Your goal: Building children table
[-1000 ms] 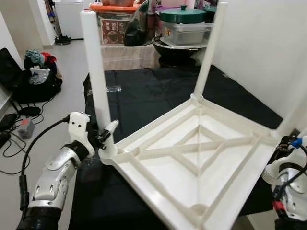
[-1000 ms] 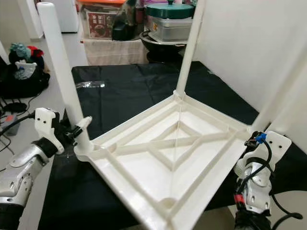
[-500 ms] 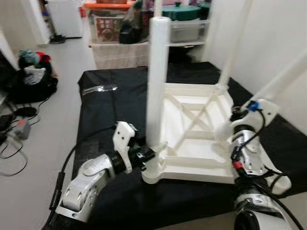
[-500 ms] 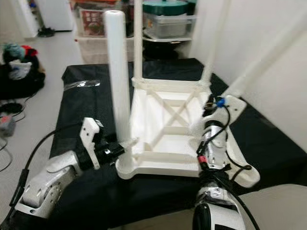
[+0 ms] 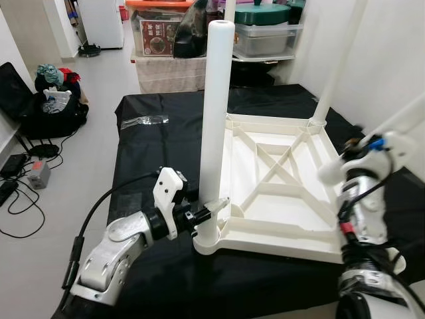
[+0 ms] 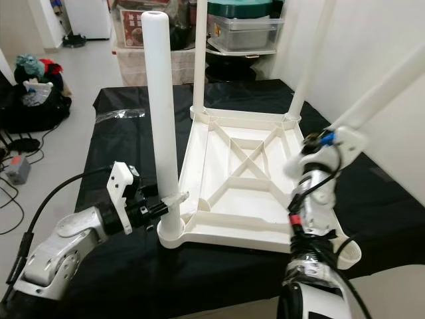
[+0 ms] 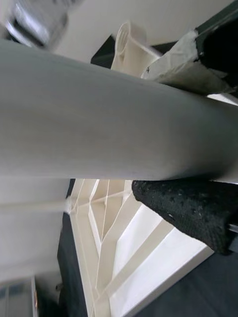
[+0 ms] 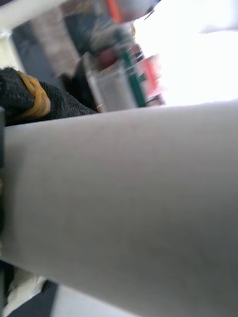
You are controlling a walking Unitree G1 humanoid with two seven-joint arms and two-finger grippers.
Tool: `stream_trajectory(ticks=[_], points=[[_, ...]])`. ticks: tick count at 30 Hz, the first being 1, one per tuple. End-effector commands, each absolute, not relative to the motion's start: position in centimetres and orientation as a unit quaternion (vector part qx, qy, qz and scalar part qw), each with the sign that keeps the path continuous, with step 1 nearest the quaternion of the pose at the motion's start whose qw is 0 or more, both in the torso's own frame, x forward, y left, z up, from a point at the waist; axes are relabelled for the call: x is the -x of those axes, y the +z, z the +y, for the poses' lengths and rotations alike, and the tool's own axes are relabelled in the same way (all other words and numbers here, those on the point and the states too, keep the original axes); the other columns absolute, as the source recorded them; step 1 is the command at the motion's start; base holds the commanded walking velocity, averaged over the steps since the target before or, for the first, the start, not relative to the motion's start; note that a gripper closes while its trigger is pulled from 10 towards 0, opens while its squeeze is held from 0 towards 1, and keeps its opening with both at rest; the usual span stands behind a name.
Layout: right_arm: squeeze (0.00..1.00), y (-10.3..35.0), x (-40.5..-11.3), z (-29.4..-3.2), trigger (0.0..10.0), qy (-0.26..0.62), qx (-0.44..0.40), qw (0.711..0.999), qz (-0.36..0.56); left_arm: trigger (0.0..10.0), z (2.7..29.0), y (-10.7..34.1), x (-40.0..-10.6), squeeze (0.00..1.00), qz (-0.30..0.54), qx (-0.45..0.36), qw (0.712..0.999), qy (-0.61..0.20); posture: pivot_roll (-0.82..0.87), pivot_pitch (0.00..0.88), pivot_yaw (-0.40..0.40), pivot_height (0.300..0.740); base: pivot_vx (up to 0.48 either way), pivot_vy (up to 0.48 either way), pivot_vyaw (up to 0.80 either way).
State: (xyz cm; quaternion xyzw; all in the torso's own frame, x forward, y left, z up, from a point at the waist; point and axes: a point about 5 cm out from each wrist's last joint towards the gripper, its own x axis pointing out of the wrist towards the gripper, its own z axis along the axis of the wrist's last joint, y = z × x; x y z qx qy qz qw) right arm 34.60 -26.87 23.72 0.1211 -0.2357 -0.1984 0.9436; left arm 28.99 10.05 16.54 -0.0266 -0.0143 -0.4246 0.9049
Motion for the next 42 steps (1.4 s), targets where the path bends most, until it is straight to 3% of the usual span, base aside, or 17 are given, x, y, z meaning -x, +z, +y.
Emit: stream_trajectory(ticks=[1,2,3,4,5,14,23,29,30,31,42], points=[[0.0,24.0,-34.5,-26.0,0.0,-0.17,-0.126,0.949,-0.234,10.0,10.7,15.3,-29.7,0.17,0.012,0.042,0.921,-0.386,-0.01,0.0,-0.06,0.74,0.0,0.0,0.0],[0.0,24.2,-34.4,-25.6,0.0,-0.159,-0.125,0.95,-0.239,10.0,10.7,15.5,-29.8,0.17,0.007,0.048,0.922,-0.385,-0.01,0.0,-0.059,0.74,0.0,0.0,0.0],[0.0,24.6,-34.1,-25.0,1.3,-0.138,-0.122,0.949,-0.254,10.0,10.6,15.8,-29.8,1.0,-0.001,0.058,0.918,-0.392,-0.01,0.0,-0.058,0.74,0.0,0.0,0.0],[0.0,24.6,-34.1,-25.0,1.3,-0.138,-0.122,0.949,-0.254,10.0,10.6,15.8,-29.8,1.0,-0.001,0.058,0.918,-0.392,-0.01,0.0,-0.058,0.74,0.0,0.0,0.0],[0.0,24.9,-33.9,-24.5,0.0,-0.123,-0.114,0.949,-0.268,10.0,10.5,16.1,-29.7,1.0,-0.011,0.066,0.915,-0.397,-0.01,0.0,-0.057,0.74,0.0,0.0,0.0],[0.0,25.2,-33.3,-23.9,0.0,-0.108,-0.105,0.946,-0.287,10.0,11.6,17.3,-29.5,1.0,-0.042,0.094,0.917,-0.386,0.0,0.0,-0.058,0.74,0.0,0.0,0.0],[0.0,25.1,-33.0,-23.1,0.0,-0.097,-0.109,0.948,-0.284,10.0,13.1,17.4,-27.5,1.0,-0.073,0.06,0.938,-0.334,0.04,0.0,-0.078,0.74,0.0,0.0,0.0],[0.0,25.2,-32.8,-22.0,0.0,-0.08,-0.115,0.949,-0.281,10.0,14.4,17.6,-27.4,1.0,-0.08,0.01,0.963,-0.255,0.05,0.0,-0.078,0.74,0.0,0.0,0.0],[0.0,25.1,-32.8,-21.8,0.0,-0.075,-0.117,0.951,-0.278,10.0,14.5,17.8,-27.3,0.14,-0.087,0.006,0.965,-0.248,0.05,0.0,-0.075,0.74,0.0,0.0,0.0],[0.0,25.0,-32.7,-21.6,0.0,-0.071,-0.121,0.952,-0.272,10.0,14.3,18.0,-27.2,0.0,-0.093,0.007,0.964,-0.251,0.05,0.0,-0.075,0.74,0.0,0.0,0.0],[0.0,24.3,-32.4,-20.7,0.0,-0.06,-0.12,0.957,-0.256,10.0,12.7,18.7,-26.0,0.0,-0.097,0.014,0.943,-0.318,0.05,0.0,-0.07,0.74,0.0,0.0,0.0]])
